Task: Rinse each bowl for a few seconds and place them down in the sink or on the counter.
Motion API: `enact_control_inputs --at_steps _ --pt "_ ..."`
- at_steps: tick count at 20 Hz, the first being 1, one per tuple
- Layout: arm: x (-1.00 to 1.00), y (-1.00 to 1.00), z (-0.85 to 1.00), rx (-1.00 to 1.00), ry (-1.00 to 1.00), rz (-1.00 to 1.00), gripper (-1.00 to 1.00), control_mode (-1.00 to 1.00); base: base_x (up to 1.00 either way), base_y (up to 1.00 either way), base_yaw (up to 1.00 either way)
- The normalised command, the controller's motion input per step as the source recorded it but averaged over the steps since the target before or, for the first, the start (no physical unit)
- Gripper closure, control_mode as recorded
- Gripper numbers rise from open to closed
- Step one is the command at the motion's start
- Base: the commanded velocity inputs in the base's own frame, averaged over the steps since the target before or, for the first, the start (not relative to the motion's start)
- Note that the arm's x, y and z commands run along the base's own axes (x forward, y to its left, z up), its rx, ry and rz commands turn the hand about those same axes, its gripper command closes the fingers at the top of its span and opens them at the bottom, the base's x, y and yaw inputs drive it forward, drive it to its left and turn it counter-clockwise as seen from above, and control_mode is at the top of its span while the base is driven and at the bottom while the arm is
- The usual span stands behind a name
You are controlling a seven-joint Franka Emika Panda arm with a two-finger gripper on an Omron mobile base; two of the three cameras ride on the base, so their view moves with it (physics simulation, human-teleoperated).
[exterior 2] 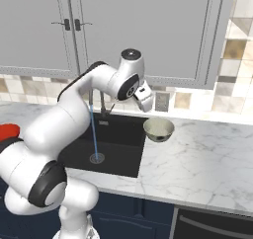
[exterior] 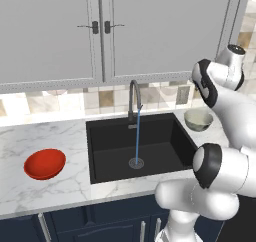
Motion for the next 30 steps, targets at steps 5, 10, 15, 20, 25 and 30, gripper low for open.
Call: enact_control_inputs --at_steps 5,10,15,20,25,30 --pt "-0.07 0.41 0.22 0.00 0.14 0.13 -1.00 -1.00 0.00 0.00 0.00" --pt "-0.08 0.42 0.14 0.00 0.13 0.13 -1.00 -1.00 0.00 0.00 0.00" --pt "-0.10 0.49 0.00 0.00 0.07 0.12 -1.00 -1.00 0.00 0.00 0.00" --pt "-0.02 0.53 -0.01 0.00 0.01 0.08 -1.00 -1.00 0.00 0.00 0.00" --pt "-0.08 0.60 -0.06 -0.01 0.00 0.05 -1.00 -1.00 0.00 0.00 0.00" --pt "-0.10 0.61 -0.09 0.00 0.00 0.04 -1.00 -1.00 0.00 0.00 0.00"
